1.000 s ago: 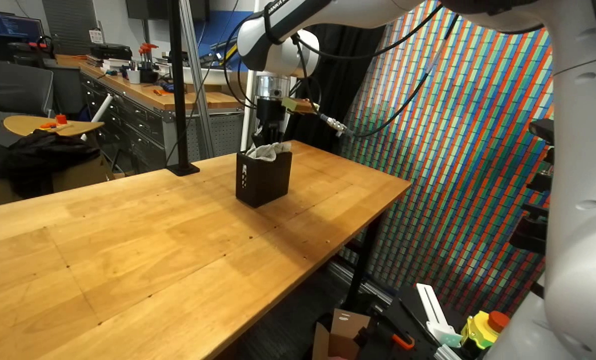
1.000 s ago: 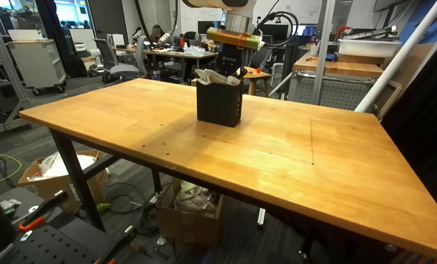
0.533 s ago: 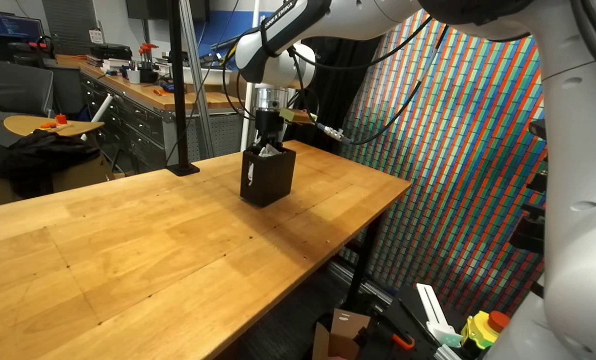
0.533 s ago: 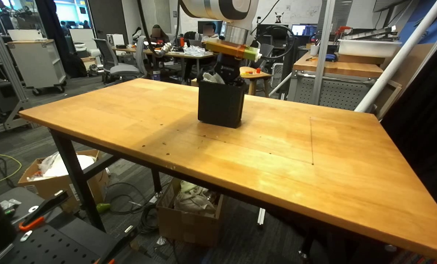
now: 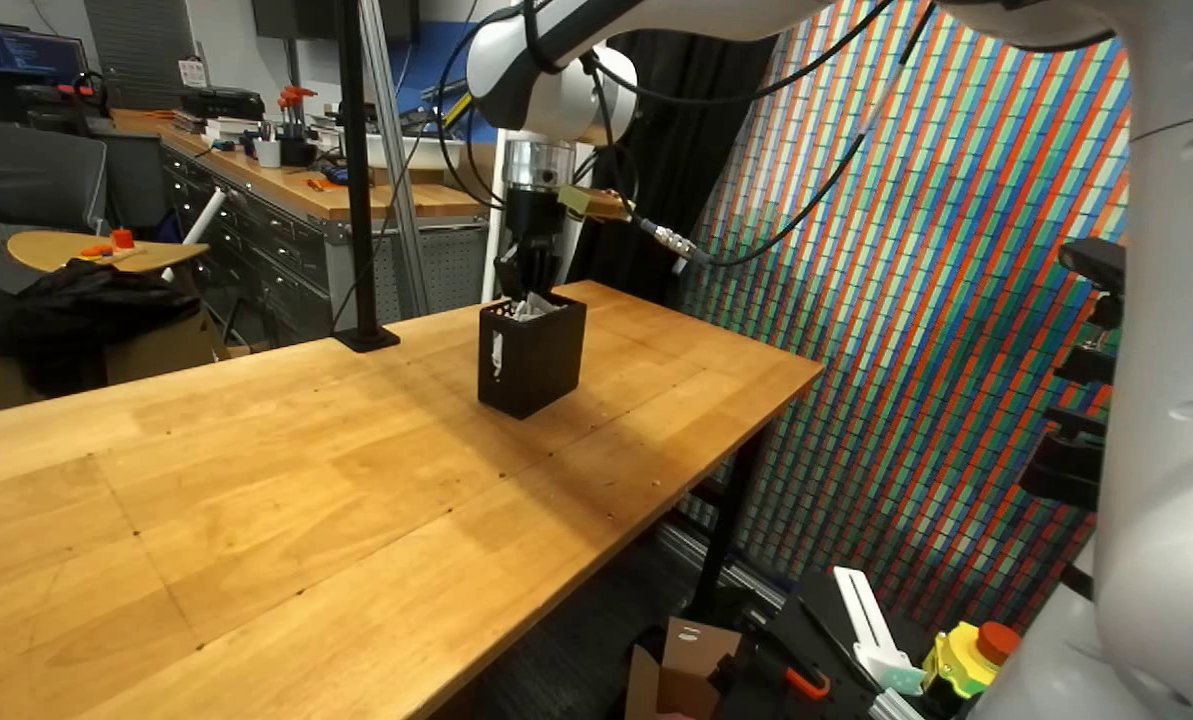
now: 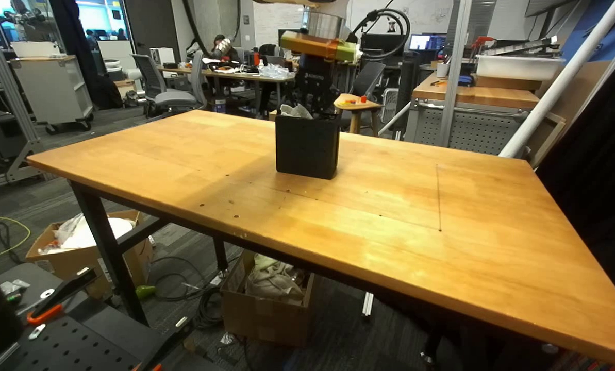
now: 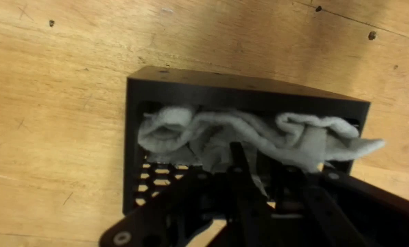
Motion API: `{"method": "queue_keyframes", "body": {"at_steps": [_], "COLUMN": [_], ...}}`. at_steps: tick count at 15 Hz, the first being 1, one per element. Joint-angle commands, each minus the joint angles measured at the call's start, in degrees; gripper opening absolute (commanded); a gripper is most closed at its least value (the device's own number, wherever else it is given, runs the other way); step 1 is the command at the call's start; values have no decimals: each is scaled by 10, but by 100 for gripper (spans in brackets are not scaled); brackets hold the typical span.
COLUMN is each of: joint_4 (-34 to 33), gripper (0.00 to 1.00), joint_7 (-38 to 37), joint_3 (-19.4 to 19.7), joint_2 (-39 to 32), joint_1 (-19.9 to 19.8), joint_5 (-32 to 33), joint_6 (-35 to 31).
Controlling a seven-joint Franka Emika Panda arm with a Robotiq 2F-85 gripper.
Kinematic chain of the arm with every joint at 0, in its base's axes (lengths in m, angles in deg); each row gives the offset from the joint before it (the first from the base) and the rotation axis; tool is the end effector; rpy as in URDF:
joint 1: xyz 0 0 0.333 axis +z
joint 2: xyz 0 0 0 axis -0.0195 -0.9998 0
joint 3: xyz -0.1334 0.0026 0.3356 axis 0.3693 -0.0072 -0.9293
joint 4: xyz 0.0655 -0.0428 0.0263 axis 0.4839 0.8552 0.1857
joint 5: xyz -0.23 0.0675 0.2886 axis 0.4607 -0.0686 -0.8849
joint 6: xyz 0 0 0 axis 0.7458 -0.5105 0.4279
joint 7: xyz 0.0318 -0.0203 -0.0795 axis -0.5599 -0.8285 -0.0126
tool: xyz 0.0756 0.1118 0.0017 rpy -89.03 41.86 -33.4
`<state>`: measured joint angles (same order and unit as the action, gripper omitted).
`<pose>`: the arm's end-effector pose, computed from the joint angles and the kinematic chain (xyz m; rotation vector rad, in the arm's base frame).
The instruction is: Put the towel in the box
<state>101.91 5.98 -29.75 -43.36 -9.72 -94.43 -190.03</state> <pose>0.6372 -0.1185 0.4039 -3.0097 -0.4137 0.1076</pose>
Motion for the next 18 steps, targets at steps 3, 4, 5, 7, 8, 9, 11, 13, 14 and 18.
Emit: {"method": "queue_keyframes", "body": {"at_steps": [3,4,5,7,8,9,11,13,14,18], "joint_4": [70,79,89,108,119,127,145,158,163,167], "gripper": [65,71,80,93,95,58,62,46,38,7], "joint_7": [-25,-29,-34,-40,-44,-46,-49,-49,-48,-44], "joint_3": [4,5,5,6,6,6,7,9,9,13], "joint_2": [100,111,122,142,151,159,169,176,178,175], "joint_1": [23,26,29,35,37,39,43,44,45,43], "joint_5": [18,22,26,29,31,32,35,39,42,60], "joint_6": [-30,-33,-37,-44,-49,-53,-64,-73,-77,-89]}}
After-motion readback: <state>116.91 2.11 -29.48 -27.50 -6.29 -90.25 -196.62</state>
